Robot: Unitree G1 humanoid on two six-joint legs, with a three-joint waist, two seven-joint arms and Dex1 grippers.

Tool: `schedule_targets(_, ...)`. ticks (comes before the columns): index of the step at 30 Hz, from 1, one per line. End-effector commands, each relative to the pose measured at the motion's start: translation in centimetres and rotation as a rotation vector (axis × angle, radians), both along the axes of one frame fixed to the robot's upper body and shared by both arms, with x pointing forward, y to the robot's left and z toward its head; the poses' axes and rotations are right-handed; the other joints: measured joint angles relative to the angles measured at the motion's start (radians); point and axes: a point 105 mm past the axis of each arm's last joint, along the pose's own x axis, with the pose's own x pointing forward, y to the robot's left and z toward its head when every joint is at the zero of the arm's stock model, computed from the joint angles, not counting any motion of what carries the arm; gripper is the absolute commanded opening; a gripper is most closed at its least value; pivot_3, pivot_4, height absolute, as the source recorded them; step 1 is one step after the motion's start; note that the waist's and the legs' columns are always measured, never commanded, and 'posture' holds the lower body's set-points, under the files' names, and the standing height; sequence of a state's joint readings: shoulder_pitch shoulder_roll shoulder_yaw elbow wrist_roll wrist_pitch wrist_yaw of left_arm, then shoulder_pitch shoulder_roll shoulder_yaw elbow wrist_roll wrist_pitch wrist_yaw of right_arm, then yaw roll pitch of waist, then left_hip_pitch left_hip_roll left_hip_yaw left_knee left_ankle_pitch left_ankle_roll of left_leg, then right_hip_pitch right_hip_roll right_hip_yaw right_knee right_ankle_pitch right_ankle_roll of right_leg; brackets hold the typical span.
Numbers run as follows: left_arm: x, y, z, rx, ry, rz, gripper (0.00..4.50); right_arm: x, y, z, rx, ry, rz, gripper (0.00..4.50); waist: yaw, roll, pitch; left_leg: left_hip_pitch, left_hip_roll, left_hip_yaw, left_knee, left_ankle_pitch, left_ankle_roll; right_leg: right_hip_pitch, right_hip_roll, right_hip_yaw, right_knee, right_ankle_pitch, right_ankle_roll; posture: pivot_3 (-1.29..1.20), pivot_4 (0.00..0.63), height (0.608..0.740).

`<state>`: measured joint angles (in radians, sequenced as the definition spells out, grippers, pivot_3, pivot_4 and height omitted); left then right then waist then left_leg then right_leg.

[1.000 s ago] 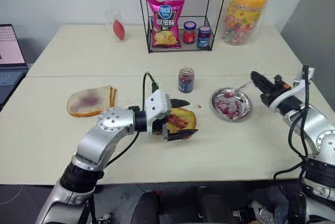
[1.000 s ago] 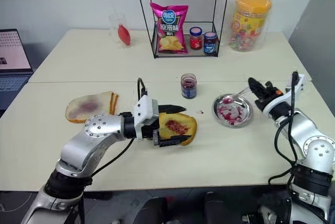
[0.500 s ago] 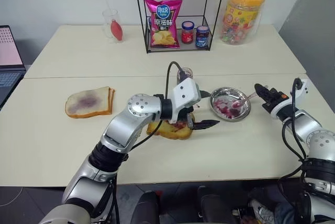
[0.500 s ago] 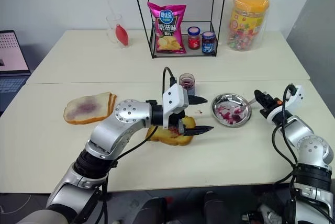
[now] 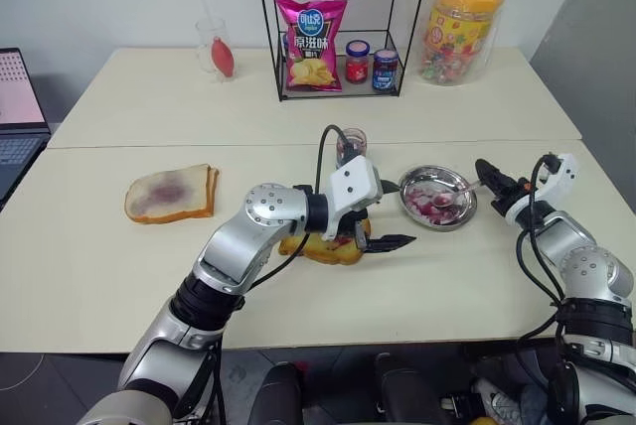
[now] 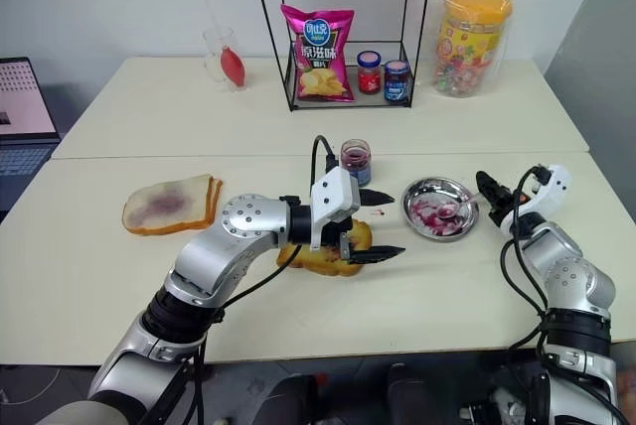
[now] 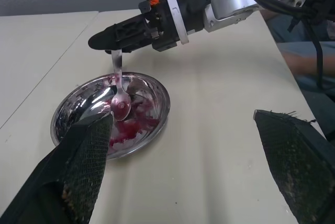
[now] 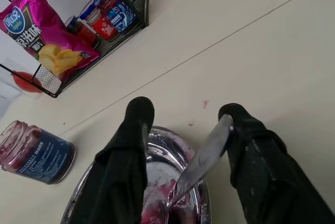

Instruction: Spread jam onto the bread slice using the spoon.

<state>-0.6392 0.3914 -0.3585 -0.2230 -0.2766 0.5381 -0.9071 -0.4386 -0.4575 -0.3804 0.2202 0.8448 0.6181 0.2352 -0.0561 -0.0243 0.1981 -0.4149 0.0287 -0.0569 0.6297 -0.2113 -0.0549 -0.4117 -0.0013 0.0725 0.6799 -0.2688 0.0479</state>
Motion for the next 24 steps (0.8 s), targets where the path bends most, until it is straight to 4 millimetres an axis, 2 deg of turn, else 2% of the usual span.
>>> schedule_targets(1, -0.7, -0.2, 0.8, -0.025, -0.028, -0.033, 4.50, -0.2, -0.5, 1.6, -0.060, -0.064, -0.003, 2.80, 0.000, 0.000, 0.000, 0.000, 0.000, 0.000, 0.000, 0.000, 0.000, 0.000, 0.000, 0.000, 0.000, 0.000, 0.000, 0.00, 0.150, 0.740)
schedule_targets(8, -0.3, 0.9, 1.2, -0.046, -0.037, 0.002, 4.50, -0.3, -2.1, 2.6, -0.148, -0.123, -0.098, 2.80, 0.000, 0.000, 0.000, 0.000, 0.000, 0.000, 0.000, 0.000, 0.000, 0.000, 0.000, 0.000, 0.000, 0.000, 0.000, 0.00, 0.150, 0.740)
schedule_targets(14, 0.2, 3.2, 1.9, -0.056, -0.053, 0.074, 4.50, -1.0, -2.5, 4.5, -0.200, -0.209, -0.121, 2.80, -0.001, 0.000, 0.000, 0.000, 0.000, 0.000, 0.000, 0.000, 0.000, 0.000, 0.000, 0.000, 0.000, 0.000, 0.000, 0.00, 0.150, 0.740)
schedule_targets(17, 1.4, 8.2, 2.1, -0.020, -0.099, 0.264, 4.50, -3.2, -2.7, 6.7, -0.223, -0.301, -0.115, 2.80, -0.001, 0.001, 0.000, 0.000, 0.000, 0.000, 0.000, 0.000, 0.000, 0.000, 0.000, 0.000, 0.000, 0.000, 0.000, 0.00, 0.150, 0.740)
schedule_targets(19, 1.6, 11.5, 2.0, -0.010, -0.097, 0.389, 4.50, -4.7, -1.2, 7.5, -0.292, -0.333, -0.010, 2.80, -0.002, 0.001, 0.000, 0.001, 0.001, -0.001, -0.001, 0.000, 0.000, 0.000, 0.000, 0.000, 0.001, -0.001, -0.001, 0.00, 0.150, 0.740)
schedule_targets(22, 0.8, 14.0, 1.3, 0.043, -0.093, 0.448, 4.50, -6.3, 1.0, 7.4, -0.369, -0.329, 0.144, 2.80, -0.001, 0.001, 0.000, 0.001, 0.001, -0.001, -0.001, 0.000, 0.000, 0.000, 0.000, -0.001, 0.000, -0.001, -0.001, 0.00, 0.150, 0.740)
schedule_targets(24, -0.2, 16.7, 0.2, 0.115, -0.065, 0.503, 4.50, -8.1, 2.6, 6.8, -0.445, -0.319, 0.272, 2.80, 0.000, 0.001, 0.000, 0.001, 0.000, -0.001, 0.000, 0.000, 0.000, 0.001, -0.001, -0.001, 0.000, -0.001, -0.001, 0.00, 0.150, 0.740)
